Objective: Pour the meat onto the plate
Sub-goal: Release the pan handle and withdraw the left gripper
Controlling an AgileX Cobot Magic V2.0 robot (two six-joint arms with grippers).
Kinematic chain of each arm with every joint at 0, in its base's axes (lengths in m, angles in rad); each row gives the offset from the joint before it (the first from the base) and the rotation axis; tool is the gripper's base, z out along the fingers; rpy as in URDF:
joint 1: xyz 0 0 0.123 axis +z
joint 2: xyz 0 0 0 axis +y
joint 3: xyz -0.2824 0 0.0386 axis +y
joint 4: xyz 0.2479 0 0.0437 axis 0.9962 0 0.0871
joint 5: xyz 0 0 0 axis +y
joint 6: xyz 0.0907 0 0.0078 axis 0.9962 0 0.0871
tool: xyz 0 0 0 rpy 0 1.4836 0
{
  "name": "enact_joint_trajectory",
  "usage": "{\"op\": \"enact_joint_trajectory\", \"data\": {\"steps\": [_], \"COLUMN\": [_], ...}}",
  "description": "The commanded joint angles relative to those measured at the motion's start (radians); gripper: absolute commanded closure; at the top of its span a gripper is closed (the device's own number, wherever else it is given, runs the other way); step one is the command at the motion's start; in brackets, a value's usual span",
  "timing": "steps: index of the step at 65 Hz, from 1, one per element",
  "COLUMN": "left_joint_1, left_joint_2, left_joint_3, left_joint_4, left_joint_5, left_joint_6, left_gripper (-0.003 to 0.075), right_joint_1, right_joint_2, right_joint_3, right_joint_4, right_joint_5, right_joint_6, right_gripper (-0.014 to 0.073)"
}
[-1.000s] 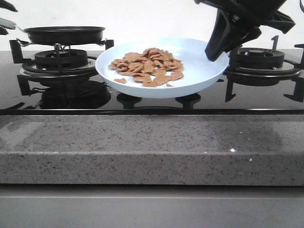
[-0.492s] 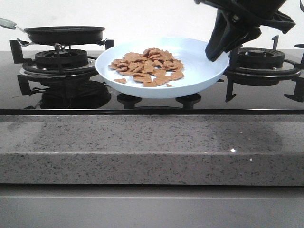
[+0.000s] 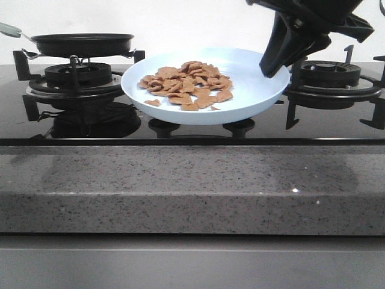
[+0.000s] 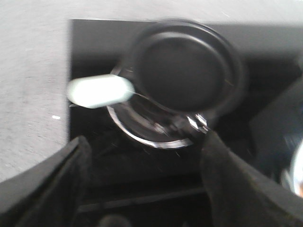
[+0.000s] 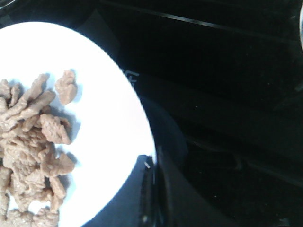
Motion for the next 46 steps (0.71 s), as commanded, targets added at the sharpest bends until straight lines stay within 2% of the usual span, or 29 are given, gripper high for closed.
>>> {"op": "enact_joint_trajectory", "data": {"steps": [1,8,13,28,46], "left_joint_1": [-0.092,-0.183,-0.217,-0.233,-0.233], "left_joint_2": [-0.108,-0.217,-0.294,-0.456,-0.559], "left_joint_3": [0.044,0.181,0.281,0.49,0.579], "left_joint_4": [0.112,0.237,0.263,0.253,0.253], "left_joint_5": [-0.087,-0.143,-0.182,-0.211,-0.198], "left_joint_6": [-0.078,-0.157,-0.188,-0.188,-0.188], "left_gripper": [0.0239,0.0239,0.0239,0.0239,0.0239], "right_joint_1": [-0.002,-0.002,-0.002,-0.002,-0.002], "right_joint_2": [-0.05,-0.05,-0.05,-0.05,-0.05], "right_joint_3": [-0.027,-0.027,-0.027,-0.027,-0.027], "right_joint_4": [0.03,0.03,0.03,0.03,0.03], "right_joint_5": [-0.044,-0.044,-0.044,-0.044,-0.044], "right_joint_6": [-0.007,-0.007,-0.007,-0.007,-0.007], "right_gripper": [0.0707,0.0707,0.0707,0.0707,0.0707]}}
